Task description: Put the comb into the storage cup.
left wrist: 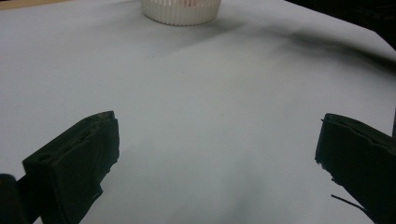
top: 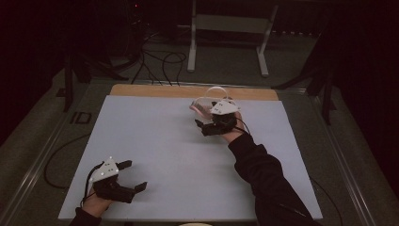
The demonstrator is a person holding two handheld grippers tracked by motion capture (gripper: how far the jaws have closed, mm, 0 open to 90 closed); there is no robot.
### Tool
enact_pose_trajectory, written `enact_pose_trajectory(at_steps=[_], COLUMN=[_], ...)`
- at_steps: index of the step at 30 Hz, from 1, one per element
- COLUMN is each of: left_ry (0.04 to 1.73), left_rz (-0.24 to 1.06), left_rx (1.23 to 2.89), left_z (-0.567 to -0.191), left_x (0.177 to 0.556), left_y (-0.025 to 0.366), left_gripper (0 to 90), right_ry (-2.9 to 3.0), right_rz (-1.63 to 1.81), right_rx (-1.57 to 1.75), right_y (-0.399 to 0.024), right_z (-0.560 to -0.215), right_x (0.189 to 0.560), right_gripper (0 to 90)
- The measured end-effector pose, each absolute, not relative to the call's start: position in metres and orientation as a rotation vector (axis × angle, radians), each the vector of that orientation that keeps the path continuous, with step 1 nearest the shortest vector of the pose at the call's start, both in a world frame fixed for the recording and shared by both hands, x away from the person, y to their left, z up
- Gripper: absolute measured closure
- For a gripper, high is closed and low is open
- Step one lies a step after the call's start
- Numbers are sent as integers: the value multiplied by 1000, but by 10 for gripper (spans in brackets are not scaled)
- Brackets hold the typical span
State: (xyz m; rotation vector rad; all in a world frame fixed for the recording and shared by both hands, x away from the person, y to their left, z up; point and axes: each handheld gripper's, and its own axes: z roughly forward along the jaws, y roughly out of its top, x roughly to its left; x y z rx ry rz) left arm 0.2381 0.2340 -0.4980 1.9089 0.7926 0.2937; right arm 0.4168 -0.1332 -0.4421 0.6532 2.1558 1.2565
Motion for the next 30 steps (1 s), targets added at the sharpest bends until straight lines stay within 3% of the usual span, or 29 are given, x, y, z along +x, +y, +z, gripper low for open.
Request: enact_pose_trajectory(at_steps=[30], left_ry=[791], left_rz=[308], left_rx=[1896], left_z=[-496], left_x=[236], left_y=[236], left_gripper=[1], right_ry=[2247], right_rz=[1348], right_rx=[781], right_y=[-160], right_z=[-427], right_x=[397], right_gripper=[81])
